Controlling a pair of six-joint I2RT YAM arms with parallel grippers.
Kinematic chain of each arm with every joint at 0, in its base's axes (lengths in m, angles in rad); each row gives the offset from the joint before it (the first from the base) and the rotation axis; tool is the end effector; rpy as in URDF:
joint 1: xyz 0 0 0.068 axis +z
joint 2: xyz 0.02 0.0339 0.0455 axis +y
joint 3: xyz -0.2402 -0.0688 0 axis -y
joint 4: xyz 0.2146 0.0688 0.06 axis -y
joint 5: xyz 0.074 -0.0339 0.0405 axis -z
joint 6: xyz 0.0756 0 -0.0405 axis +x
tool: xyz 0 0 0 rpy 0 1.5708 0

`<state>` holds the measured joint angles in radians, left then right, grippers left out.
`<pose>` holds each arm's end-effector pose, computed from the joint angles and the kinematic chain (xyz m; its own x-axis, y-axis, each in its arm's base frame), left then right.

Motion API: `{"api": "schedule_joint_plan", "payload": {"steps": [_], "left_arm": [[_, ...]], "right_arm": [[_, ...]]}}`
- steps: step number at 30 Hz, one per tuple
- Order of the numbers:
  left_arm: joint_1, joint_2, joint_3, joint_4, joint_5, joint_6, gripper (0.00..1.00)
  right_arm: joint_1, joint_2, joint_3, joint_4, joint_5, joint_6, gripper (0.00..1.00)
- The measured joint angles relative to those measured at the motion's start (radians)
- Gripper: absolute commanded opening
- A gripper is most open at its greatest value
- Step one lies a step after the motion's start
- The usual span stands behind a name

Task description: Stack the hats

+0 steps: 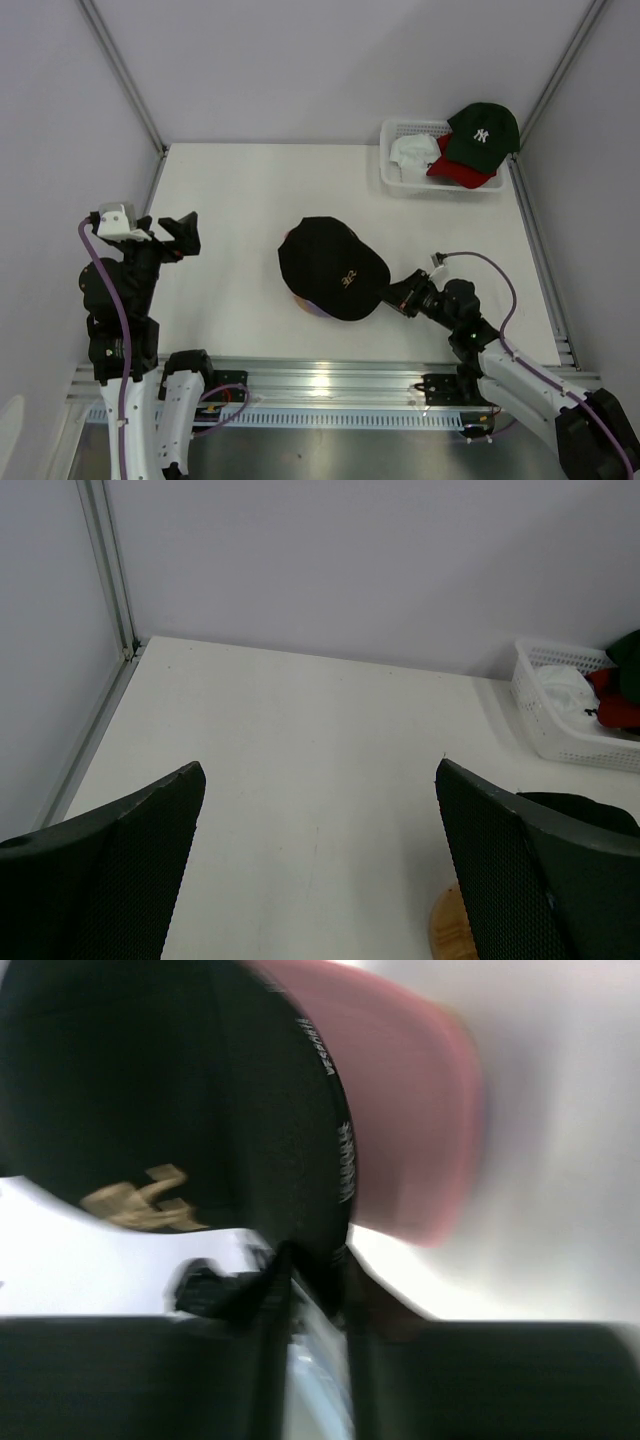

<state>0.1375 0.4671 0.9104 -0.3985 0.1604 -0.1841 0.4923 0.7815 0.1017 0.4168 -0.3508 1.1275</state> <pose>0.1226 0.0048 0.3746 0.0394 -0.1770 -0.9834 0.0305 0.9839 -0.1758 0.1588 0.1146 0.1567 -0.7634 0.5532 -0.3335 -0.1089 0.3987 0.9106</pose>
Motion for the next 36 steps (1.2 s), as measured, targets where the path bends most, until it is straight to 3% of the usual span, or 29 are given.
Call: {"api": "schedule_joint_plan", "payload": {"steps": [1,2,3,5,9,13,18,23,27,34,36], "left_arm": [[0.0,0.0,0.0,0.0,0.0,0.0,0.99],[0.0,-0.001,0.0,0.0,0.0,0.0,0.99],[0.0,-0.001,0.0,0.0,0.0,0.0,1.0],[0.0,-0.002,0.0,0.0,0.0,0.0,0.99],[0.0,-0.002,0.0,0.0,0.002,0.0,1.0],[0.0,0.0,0.0,0.0,0.019,-0.001,1.0],[0.001,0.016,0.0,-0.001,0.059,-0.001,1.0],[0.001,0.069,0.002,-0.013,0.102,-0.01,1.0],[0.001,0.11,0.009,-0.033,0.114,-0.01,1.0],[0.001,0.13,0.01,-0.035,0.139,-0.01,0.99],[0.001,0.129,0.01,-0.035,0.14,-0.01,1.0]], "right_arm": [[-0.002,0.0,0.002,-0.01,0.001,-0.011,0.39],[-0.009,0.002,0.01,-0.061,0.005,-0.041,0.58],[-0.018,0.005,0.014,-0.129,0.014,-0.073,0.66],[-0.039,0.002,0.027,-0.297,0.031,-0.132,0.76],[-0.093,-0.061,0.18,-0.62,0.063,-0.253,0.89],[-0.198,-0.084,0.509,-0.76,0.074,-0.385,0.91],[-0.37,0.023,0.792,-0.676,0.069,-0.474,0.94],[-0.586,0.33,0.864,-0.48,0.071,-0.431,0.95],[-0.677,0.573,0.873,-0.406,0.132,-0.401,0.92],[-0.813,0.811,0.95,-0.211,0.082,-0.378,0.77],[-0.839,0.885,0.985,-0.133,0.05,-0.354,0.77]]}}
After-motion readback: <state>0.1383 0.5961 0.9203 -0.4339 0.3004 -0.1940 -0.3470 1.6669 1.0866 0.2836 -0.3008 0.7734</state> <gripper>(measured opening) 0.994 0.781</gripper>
